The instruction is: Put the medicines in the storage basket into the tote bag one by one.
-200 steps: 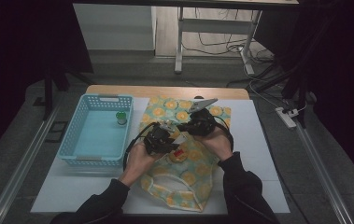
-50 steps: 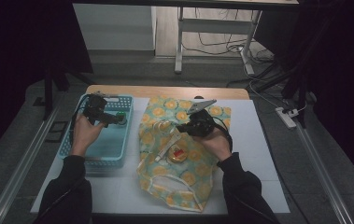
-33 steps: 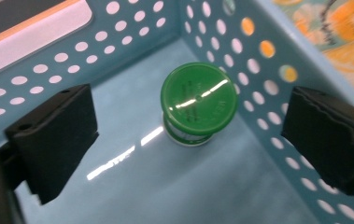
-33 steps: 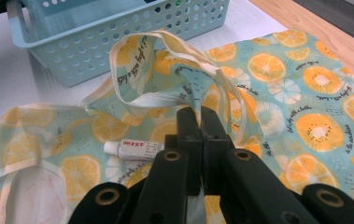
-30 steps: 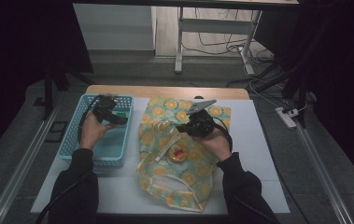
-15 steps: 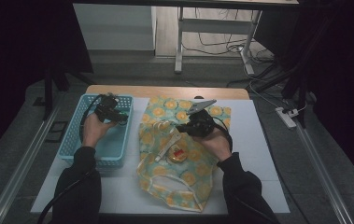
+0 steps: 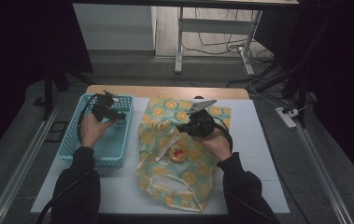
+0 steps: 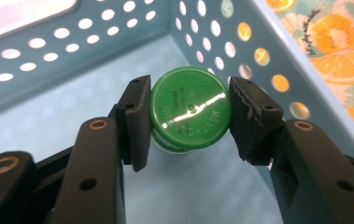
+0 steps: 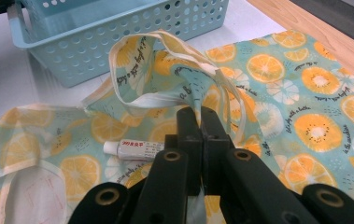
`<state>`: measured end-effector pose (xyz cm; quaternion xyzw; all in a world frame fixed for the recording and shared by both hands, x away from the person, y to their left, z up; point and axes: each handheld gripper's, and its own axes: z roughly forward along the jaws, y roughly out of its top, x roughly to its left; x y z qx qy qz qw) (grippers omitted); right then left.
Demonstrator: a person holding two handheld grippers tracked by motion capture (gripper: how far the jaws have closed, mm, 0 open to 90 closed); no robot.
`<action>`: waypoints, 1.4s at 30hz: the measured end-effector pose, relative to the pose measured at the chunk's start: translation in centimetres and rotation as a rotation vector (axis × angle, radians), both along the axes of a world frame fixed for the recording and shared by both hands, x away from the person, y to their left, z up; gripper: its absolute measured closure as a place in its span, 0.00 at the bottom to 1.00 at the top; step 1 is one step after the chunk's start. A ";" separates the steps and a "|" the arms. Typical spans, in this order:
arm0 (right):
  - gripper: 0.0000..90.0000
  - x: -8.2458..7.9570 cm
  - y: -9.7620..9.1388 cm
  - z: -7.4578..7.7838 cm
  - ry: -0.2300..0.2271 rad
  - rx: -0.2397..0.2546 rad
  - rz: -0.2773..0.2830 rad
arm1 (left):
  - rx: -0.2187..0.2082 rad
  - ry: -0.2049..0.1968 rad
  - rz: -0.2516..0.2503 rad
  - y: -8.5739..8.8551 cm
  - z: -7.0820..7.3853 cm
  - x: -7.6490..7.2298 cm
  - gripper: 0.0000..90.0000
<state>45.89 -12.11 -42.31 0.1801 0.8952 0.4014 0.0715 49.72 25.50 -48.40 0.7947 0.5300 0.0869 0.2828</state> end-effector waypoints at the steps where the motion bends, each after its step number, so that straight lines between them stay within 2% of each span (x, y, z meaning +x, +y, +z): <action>1: 0.99 0.0 0.0 0.0 0.000 0.000 0.000 | -0.003 -0.012 0.004 0.2 0.5 -0.3 0.58; 9: 0.99 0.0 0.1 -0.1 0.000 -0.002 0.000 | -0.017 -0.044 -0.002 0.5 2.3 -1.1 0.58; 17: 0.99 0.0 0.1 -0.1 -0.001 -0.001 -0.002 | -0.021 -0.081 -0.042 0.4 4.1 -2.6 0.58; 28: 1.00 0.0 0.1 -0.1 -0.004 0.000 -0.003 | -0.057 -0.137 -0.127 -0.6 6.4 -4.9 0.58; 33: 0.99 0.0 0.1 -0.2 -0.004 0.000 -0.004 | -0.070 -0.147 -0.158 -1.4 7.1 -5.9 0.58; 36: 1.00 0.0 0.1 -0.2 -0.003 0.000 -0.004 | -0.099 -0.151 -0.192 -1.9 7.3 -6.5 0.58; 40: 1.00 0.0 0.0 -0.1 -0.005 0.001 -0.006 | -0.116 -0.157 -0.248 -3.0 7.6 -7.4 0.58; 42: 0.99 0.1 0.0 -0.2 -0.005 0.001 -0.006 | -0.120 -0.159 -0.257 -3.3 7.7 -7.6 0.58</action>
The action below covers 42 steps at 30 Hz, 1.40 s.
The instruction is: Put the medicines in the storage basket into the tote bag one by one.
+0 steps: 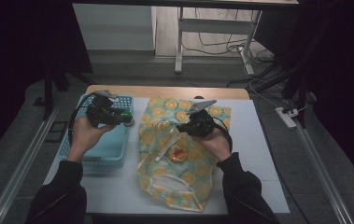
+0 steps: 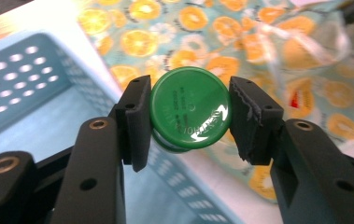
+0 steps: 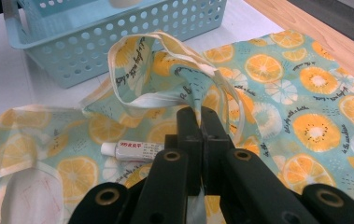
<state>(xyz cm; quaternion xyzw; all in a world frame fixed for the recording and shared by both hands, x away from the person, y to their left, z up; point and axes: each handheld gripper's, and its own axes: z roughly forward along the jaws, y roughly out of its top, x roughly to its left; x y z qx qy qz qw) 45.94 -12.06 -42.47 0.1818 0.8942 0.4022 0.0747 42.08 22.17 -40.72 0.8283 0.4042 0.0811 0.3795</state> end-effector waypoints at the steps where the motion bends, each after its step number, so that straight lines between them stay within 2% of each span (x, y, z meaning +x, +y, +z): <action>1: 1.00 0.0 0.0 0.0 0.000 0.000 -0.001 | 0.002 -0.001 -0.013 -0.3 0.1 -0.2 0.58; 8: 0.99 0.0 0.0 -0.1 0.000 -0.001 -0.001 | 0.013 -0.009 -0.077 -2.0 0.4 -1.5 0.58; 13: 1.00 0.1 0.0 -0.1 0.000 0.001 -0.004 | 0.001 -0.018 -0.128 -3.3 0.7 -2.4 0.58; 22: 1.00 0.1 0.0 -0.1 -0.001 0.001 -0.007 | 0.011 -0.026 -0.217 -6.3 0.7 -3.3 0.58; 35: 0.99 0.1 -0.1 -0.1 -0.002 0.004 -0.012 | 0.022 -0.041 -0.297 -10.9 0.2 -2.7 0.58; 42: 1.00 0.1 -0.2 -0.1 -0.010 0.007 -0.017 | 0.036 -0.030 -0.328 -13.1 -0.5 -2.1 0.58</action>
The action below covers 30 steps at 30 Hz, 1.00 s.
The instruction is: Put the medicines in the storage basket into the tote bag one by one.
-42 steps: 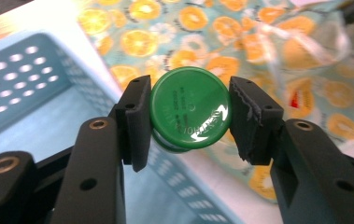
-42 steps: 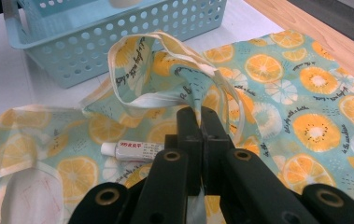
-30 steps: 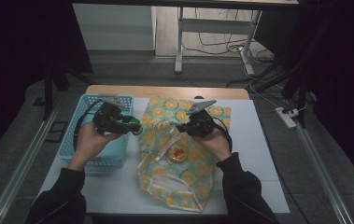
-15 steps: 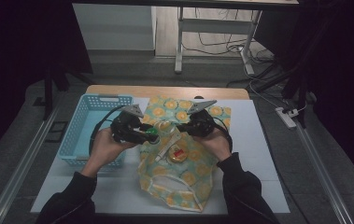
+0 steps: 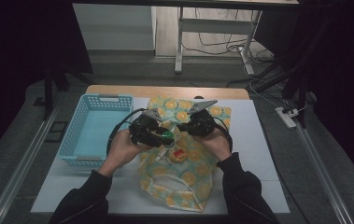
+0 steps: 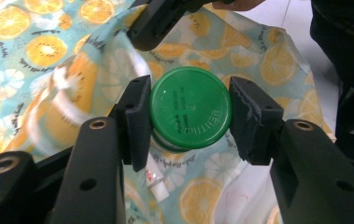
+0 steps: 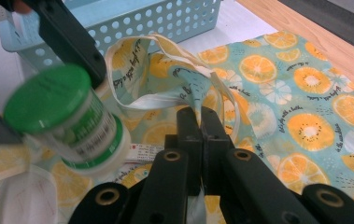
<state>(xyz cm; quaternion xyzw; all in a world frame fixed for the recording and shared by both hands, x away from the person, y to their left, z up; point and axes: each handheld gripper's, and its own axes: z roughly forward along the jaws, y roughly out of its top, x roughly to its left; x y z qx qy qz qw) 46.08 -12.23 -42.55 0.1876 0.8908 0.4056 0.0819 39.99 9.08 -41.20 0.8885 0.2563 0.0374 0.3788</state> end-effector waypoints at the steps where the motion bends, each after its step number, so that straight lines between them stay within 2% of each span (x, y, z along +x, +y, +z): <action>1: 1.00 0.0 0.0 0.0 0.000 0.001 -0.001 | 0.008 0.000 -0.005 -0.3 -0.1 0.1 0.58; 9: 1.00 0.1 -0.2 0.0 -0.007 0.005 -0.007 | 0.033 0.013 -0.026 -2.4 -1.4 0.7 0.58; 11: 1.00 0.2 -0.2 0.0 -0.008 0.007 -0.011 | 0.058 0.005 -0.021 -3.0 -1.7 0.9 0.58; 15: 1.00 0.3 -0.3 -0.1 -0.007 0.005 -0.015 | 0.078 0.011 -0.018 -3.7 -2.5 1.3 0.58; 21: 1.00 0.3 -0.2 -0.2 -0.006 0.003 -0.015 | 0.104 0.016 -0.007 -4.4 -3.7 1.7 0.58; 22: 1.00 0.3 -0.2 -0.2 -0.004 0.003 -0.016 | 0.120 0.012 -0.002 -4.6 -4.0 1.8 0.58; 30: 1.00 0.3 -0.2 -0.3 -0.004 -0.001 -0.013 | 0.126 0.019 0.004 -5.1 -5.0 2.3 0.58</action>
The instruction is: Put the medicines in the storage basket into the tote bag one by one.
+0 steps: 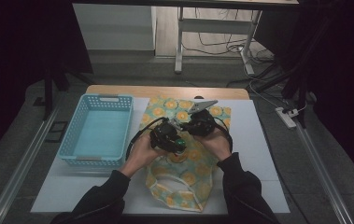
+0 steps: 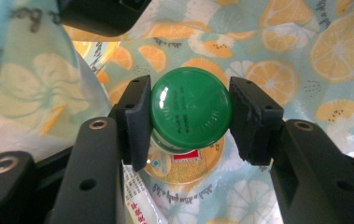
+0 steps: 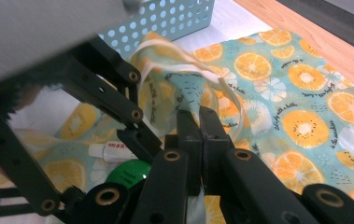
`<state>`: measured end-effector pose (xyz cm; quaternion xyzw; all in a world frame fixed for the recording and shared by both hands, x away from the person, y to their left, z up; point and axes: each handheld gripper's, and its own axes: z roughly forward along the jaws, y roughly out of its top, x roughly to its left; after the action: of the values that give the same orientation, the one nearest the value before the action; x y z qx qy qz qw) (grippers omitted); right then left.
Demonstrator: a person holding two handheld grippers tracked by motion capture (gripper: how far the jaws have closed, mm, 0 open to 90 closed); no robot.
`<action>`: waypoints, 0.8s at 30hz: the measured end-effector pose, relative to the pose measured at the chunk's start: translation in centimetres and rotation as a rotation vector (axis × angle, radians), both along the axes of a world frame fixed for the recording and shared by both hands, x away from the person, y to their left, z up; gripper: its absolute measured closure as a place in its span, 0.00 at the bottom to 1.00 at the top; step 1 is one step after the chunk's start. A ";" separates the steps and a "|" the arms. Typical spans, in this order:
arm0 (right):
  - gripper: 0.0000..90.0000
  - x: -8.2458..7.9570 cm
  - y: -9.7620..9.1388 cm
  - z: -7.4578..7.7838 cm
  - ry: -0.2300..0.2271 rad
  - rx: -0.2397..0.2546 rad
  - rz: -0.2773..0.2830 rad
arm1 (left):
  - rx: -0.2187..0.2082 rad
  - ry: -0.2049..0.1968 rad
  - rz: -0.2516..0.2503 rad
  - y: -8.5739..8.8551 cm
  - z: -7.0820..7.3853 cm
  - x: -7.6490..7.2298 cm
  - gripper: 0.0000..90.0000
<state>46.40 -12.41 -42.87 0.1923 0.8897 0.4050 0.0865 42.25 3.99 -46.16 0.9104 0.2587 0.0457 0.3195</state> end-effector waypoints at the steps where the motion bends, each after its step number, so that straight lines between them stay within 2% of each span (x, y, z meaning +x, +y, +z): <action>1: 1.00 0.0 0.0 0.1 0.001 0.000 -0.002 | 0.004 0.000 0.003 -0.1 -0.2 0.0 0.58; 4: 1.00 0.0 0.0 0.1 -0.001 0.002 -0.002 | -0.018 0.007 0.013 -0.1 -0.4 0.2 0.58; 8: 1.00 0.0 0.0 0.1 -0.001 0.002 0.000 | -0.022 -0.004 0.019 -0.1 -0.5 0.3 0.57; 14: 0.99 0.0 0.0 0.1 -0.002 0.002 0.002 | -0.072 -0.008 0.026 0.4 0.3 0.1 0.46; 21: 0.99 -0.1 0.0 0.1 0.000 0.003 0.001 | -0.145 -0.002 -0.018 1.0 1.4 -1.0 0.32; 24: 1.00 -0.1 0.0 0.1 -0.001 0.004 0.002 | -0.160 0.002 -0.027 1.3 1.5 -1.7 0.30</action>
<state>46.31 -12.45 -42.75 0.1917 0.8890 0.4068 0.0860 40.58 5.31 -44.62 0.8855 0.2493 0.0198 0.3915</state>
